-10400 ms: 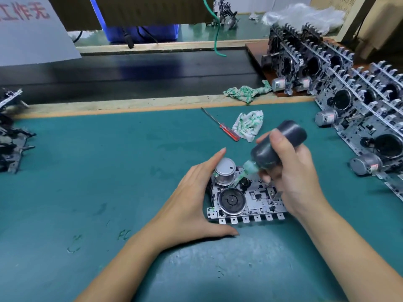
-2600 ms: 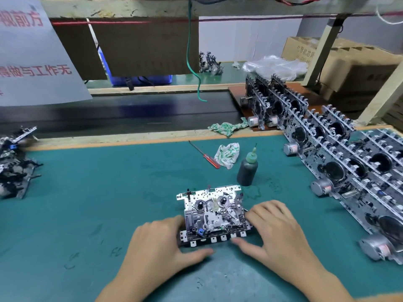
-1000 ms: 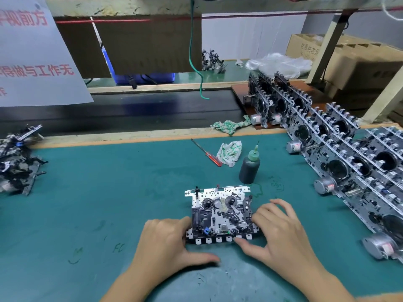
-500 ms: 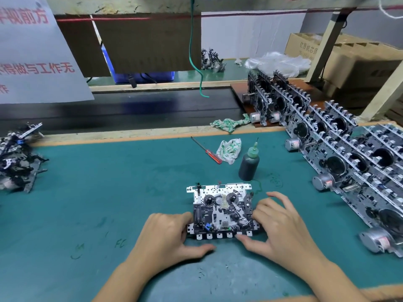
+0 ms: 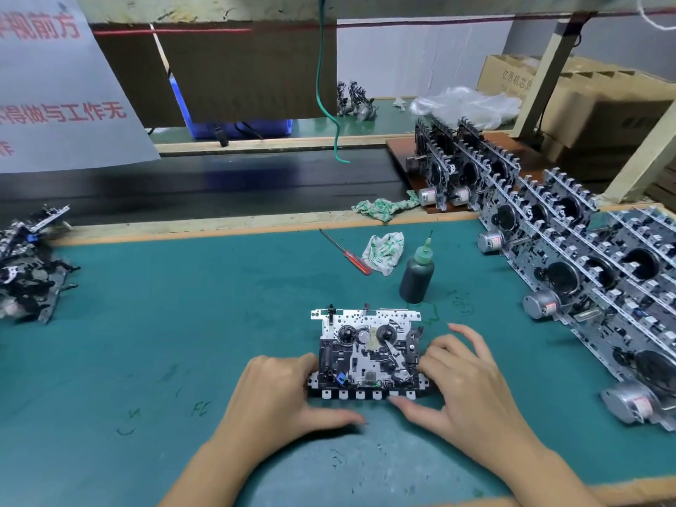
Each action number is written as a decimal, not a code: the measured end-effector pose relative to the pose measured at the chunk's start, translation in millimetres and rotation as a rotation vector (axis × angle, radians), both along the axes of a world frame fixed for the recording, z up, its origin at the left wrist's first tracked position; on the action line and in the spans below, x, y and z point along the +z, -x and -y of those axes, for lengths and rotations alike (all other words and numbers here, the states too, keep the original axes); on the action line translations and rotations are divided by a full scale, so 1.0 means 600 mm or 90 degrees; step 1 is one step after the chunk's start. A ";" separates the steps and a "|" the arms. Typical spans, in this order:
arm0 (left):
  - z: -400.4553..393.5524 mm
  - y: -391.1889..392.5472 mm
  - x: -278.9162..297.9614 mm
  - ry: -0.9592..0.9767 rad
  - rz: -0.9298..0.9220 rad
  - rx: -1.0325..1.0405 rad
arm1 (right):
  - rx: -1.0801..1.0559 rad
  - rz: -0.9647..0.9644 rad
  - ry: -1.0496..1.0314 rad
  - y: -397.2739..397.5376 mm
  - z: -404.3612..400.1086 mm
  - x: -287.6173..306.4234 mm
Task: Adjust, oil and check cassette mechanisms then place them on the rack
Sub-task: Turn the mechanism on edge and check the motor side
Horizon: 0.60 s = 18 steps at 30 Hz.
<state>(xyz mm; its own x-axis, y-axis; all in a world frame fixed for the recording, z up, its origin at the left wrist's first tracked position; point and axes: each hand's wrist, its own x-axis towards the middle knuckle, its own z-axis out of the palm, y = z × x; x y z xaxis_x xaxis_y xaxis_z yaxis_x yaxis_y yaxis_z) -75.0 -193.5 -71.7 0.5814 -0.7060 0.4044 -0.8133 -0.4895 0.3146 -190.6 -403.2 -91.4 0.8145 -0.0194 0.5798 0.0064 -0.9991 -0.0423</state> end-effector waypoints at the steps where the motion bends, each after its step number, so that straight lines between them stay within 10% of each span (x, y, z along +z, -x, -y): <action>1: 0.004 0.003 0.002 -0.001 0.004 0.019 | -0.004 0.002 -0.002 0.000 -0.001 0.000; 18: -0.002 -0.001 -0.003 0.020 -0.126 -0.033 | -0.077 0.027 -0.038 -0.007 -0.017 0.005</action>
<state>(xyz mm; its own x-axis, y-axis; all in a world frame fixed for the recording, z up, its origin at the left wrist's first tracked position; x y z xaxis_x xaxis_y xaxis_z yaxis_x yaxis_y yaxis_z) -74.6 -192.6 -73.6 0.6154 -0.7258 0.3074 -0.7574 -0.4365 0.4856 -186.3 -392.9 -88.5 0.7785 -0.1516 0.6091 -0.1112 -0.9884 -0.1038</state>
